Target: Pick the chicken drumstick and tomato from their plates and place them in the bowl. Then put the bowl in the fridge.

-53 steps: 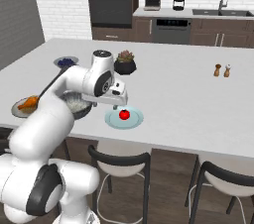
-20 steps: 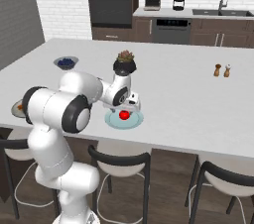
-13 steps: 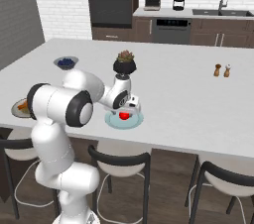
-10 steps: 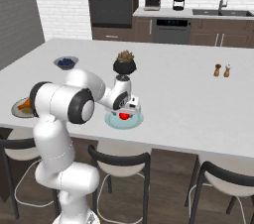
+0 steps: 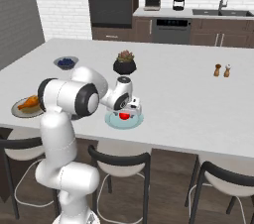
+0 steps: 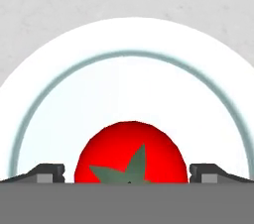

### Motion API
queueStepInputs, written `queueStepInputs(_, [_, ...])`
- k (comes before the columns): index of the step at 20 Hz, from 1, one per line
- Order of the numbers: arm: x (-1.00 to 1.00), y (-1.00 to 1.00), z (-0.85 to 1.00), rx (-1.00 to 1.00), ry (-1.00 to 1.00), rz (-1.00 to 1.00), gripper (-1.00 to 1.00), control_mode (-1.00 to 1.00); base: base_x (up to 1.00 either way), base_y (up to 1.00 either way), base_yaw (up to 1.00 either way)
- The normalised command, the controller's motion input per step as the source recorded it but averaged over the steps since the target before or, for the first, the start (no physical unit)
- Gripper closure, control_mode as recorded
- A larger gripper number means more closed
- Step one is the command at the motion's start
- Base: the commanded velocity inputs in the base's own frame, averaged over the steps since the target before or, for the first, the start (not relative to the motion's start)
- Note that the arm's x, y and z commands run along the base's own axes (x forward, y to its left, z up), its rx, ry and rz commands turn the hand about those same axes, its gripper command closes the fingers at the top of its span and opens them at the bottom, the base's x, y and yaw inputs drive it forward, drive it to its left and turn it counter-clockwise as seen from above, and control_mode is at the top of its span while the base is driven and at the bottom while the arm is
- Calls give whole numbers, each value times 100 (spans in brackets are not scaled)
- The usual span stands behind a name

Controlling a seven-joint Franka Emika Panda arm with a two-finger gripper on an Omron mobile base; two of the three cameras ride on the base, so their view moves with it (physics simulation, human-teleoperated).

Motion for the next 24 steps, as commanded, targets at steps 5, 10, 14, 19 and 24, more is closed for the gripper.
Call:
queueStepInputs(5, [-13,0,-13,0,3,0,100,-100,0,0,0])
queueStepInputs(10, [-38,0,22,0,-6,0,100,-100,0,0,0])
queueStepInputs(14, [-63,13,88,2,-6,0,100,-100,0,0,0])
queueStepInputs(19, [-58,19,90,1,0,0,100,-100,0,0,0])
queueStepInputs(24, [-67,34,90,1,-1,6,100,-100,0,0,0])
